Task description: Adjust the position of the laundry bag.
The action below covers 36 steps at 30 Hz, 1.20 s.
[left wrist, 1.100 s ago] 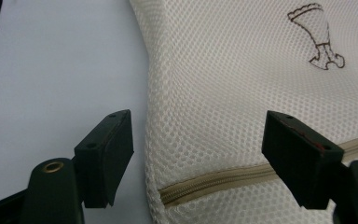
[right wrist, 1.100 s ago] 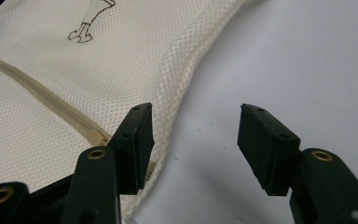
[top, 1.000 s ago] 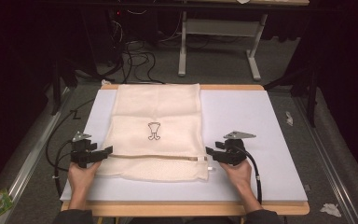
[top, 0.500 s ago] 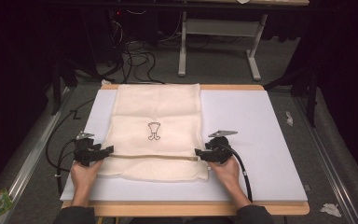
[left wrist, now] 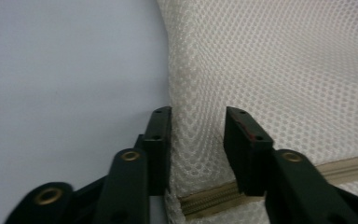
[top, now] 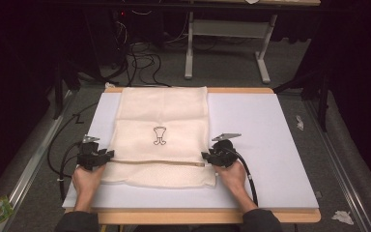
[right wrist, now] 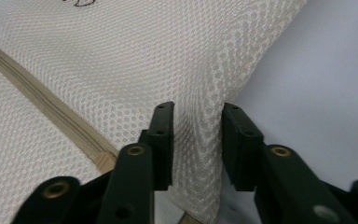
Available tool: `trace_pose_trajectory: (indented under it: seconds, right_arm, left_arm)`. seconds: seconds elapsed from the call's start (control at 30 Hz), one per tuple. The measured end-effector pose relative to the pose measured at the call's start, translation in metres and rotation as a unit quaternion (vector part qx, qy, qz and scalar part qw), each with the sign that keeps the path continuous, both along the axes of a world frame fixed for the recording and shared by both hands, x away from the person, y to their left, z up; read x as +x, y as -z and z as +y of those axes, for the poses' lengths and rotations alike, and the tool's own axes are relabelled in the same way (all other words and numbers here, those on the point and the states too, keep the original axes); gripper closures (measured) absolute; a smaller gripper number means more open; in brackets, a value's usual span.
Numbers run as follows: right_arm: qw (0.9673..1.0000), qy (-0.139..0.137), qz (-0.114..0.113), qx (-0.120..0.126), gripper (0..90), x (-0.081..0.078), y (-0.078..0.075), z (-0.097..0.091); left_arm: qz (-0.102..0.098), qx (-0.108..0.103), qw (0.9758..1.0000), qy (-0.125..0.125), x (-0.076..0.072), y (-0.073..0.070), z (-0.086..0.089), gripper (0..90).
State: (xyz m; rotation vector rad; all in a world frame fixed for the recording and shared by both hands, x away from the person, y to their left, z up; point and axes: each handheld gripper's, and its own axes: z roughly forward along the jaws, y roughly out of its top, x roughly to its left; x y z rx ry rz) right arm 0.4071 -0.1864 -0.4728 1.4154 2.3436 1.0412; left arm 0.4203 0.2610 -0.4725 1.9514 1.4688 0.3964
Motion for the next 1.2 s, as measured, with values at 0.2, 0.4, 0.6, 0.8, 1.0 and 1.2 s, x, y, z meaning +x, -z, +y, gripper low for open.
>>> trace_pose_trajectory:
  seconds: [0.2, 0.4, 0.6, 0.8, 1.0, 1.2]
  right_arm:
    - [0.9995, -0.025, -0.008, -0.017, 86.6, 0.000, -0.004, 0.003]
    - [0.9993, -0.033, -0.018, 0.007, 87.2, 0.002, -0.011, -0.005]
    - [0.9991, -0.030, -0.030, 0.010, 87.2, 0.001, -0.017, -0.010]
    - [0.9990, -0.016, -0.041, 0.008, 87.3, 0.000, -0.020, -0.020]
    - [0.9986, -0.015, -0.048, 0.016, 87.3, -0.002, -0.022, -0.029]
    - [0.9983, -0.010, -0.052, 0.024, 87.3, -0.003, -0.024, -0.038]
  left_arm:
    - [0.012, -0.004, 0.9996, 0.025, 0.004, -0.003, -0.005, 85.6]
    - [0.000, -0.048, 0.9985, 0.027, 0.006, -0.009, 0.003, 86.4]
    - [-0.021, -0.049, 0.9979, 0.035, 0.004, -0.018, -0.005, 86.4]
    - [-0.030, -0.060, 0.9967, 0.045, 0.005, -0.018, -0.012, 86.4]
    - [-0.039, -0.064, 0.9960, 0.050, 0.004, -0.020, -0.018, 86.4]
    - [-0.044, -0.070, 0.9949, 0.057, 0.004, -0.023, -0.024, 86.4]
